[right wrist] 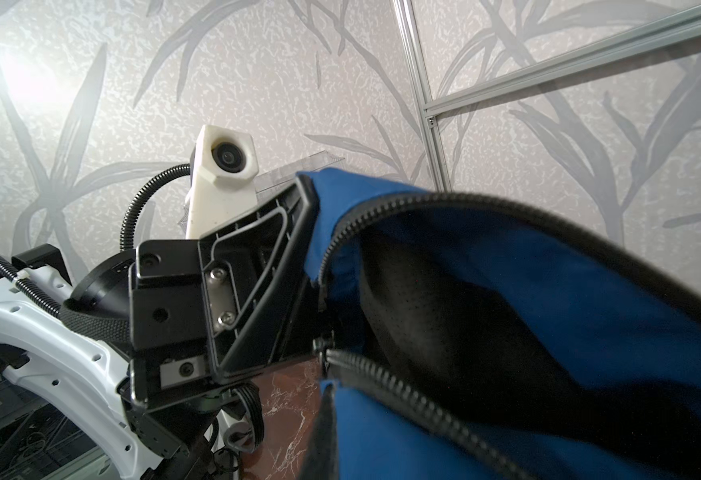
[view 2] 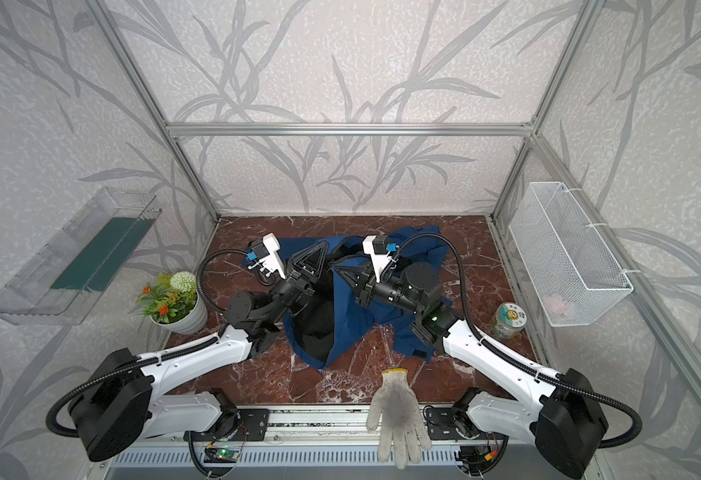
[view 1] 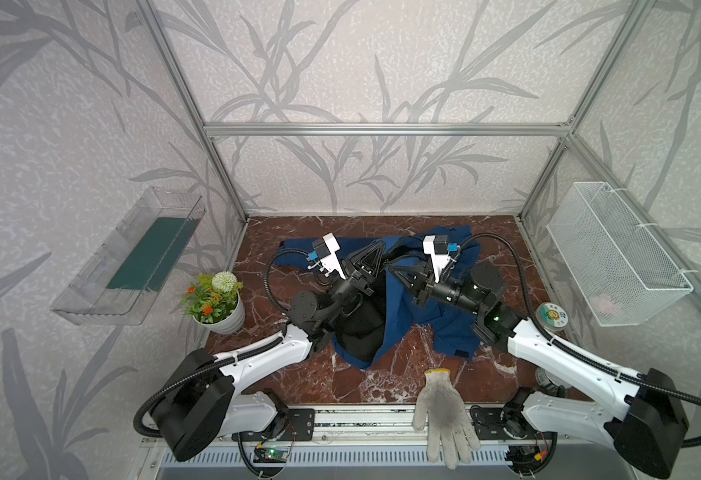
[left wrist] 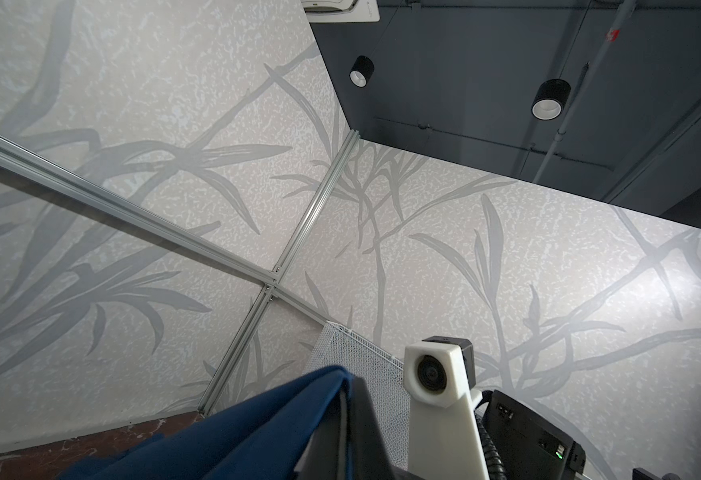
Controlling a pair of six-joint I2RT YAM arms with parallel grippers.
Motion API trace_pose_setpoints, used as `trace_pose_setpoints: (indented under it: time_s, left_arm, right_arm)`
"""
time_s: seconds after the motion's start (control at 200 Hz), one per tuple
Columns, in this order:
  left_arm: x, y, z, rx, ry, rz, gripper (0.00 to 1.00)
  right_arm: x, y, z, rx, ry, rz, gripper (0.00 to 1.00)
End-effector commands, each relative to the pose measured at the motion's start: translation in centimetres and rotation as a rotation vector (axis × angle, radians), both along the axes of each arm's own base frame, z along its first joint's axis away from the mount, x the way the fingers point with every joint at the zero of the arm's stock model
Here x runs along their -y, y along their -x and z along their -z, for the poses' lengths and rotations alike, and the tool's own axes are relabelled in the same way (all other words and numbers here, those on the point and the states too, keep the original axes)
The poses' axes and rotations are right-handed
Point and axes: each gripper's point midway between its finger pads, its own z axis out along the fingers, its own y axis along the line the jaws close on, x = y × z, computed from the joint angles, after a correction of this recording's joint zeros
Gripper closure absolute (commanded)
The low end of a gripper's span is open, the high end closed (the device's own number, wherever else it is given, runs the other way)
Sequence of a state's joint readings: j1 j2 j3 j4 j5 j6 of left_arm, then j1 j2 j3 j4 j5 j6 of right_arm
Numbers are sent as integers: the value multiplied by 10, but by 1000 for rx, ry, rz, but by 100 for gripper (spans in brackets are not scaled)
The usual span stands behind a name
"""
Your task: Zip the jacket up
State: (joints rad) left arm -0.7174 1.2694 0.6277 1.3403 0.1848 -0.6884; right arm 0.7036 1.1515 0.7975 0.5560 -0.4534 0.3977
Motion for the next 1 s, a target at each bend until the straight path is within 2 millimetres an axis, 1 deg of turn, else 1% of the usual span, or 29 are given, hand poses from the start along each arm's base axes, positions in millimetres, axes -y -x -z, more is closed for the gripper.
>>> trace_pose_setpoints:
  time_s: [0.0, 0.425, 0.725, 0.85, 0.995]
  left_arm:
    - [-10, 17, -27, 93, 62, 3, 100]
    - [-9, 19, -26, 95, 60, 6, 100]
    - [-10, 18, -24, 90, 59, -3, 100]
    - [-9, 17, -25, 91, 59, -3, 100]
    - [-9, 17, -22, 86, 56, -4, 100]
  right_arm:
    - [3, 3, -37, 80, -73, -3, 100]
    - [3, 0, -41, 72, -83, -9, 100]
    - [3, 2, -47, 83, -90, -16, 100]
    - [4, 3, -44, 80, -86, -17, 100]
    - [6, 4, -48, 90, -95, -8, 100]
